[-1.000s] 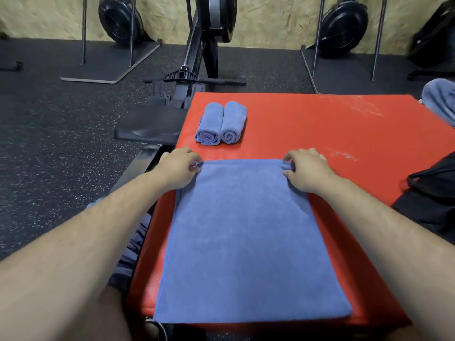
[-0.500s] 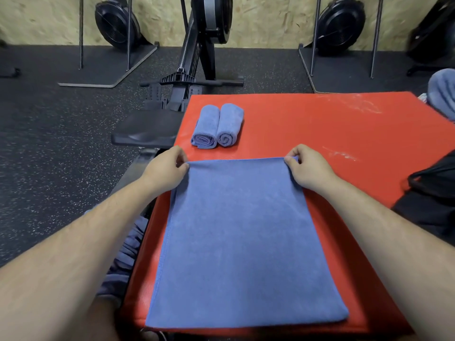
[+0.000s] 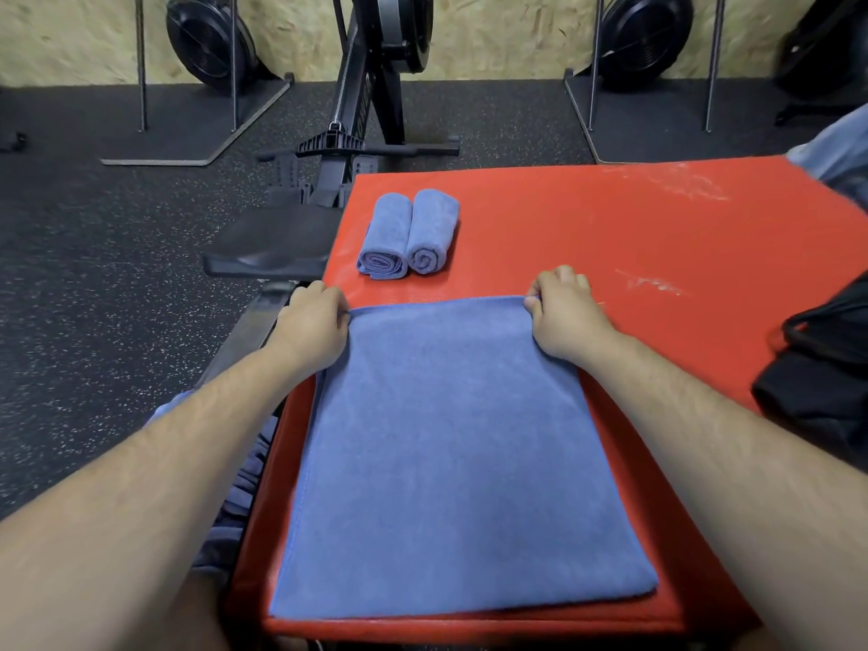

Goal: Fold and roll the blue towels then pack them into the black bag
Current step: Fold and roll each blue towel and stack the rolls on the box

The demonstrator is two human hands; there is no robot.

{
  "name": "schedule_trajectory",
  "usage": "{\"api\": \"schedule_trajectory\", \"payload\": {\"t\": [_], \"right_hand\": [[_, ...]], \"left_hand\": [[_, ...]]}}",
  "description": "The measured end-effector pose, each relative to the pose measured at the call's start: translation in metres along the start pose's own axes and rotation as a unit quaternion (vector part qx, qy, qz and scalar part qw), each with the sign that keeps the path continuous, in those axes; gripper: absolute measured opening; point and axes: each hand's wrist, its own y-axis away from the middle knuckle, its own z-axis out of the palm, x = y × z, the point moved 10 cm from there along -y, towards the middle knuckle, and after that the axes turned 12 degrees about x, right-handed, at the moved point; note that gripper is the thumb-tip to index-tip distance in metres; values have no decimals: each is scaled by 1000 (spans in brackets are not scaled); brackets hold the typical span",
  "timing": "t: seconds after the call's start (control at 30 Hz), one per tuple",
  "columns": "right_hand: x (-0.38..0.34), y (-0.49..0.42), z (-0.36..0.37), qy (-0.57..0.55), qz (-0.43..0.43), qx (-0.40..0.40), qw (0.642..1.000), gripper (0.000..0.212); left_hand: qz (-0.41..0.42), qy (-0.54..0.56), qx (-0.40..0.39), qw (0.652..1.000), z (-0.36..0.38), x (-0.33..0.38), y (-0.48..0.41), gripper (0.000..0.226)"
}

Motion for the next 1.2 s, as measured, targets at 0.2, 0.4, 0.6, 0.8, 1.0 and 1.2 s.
{"api": "schedule_trajectory", "payload": {"t": [0.2,0.4,0.6,0.8,1.0,1.2], "right_hand": [[-1,-6,-20,-52,-1,5,999,12],[2,-11,-52,-95,5,17,995,22],[3,-13,-78,-125,50,84,987,4],[-11,-12,-100,-196,61,119,971,4],[-22,31,-128,-156,-5,143,977,8],[-12,94,-120,-137,-37,102,985,3]], "left_hand": [[-1,49,0,999,-12,4,-3,7],[45,60,23,997,-33,4,-14,17],[-56,144,102,983,-66,-6,-20,9],[-158,359,124,912,-86,0,-17,7],[-121,399,119,901,-107,3,13,4],[-76,349,94,929,-117,3,79,3]]}}
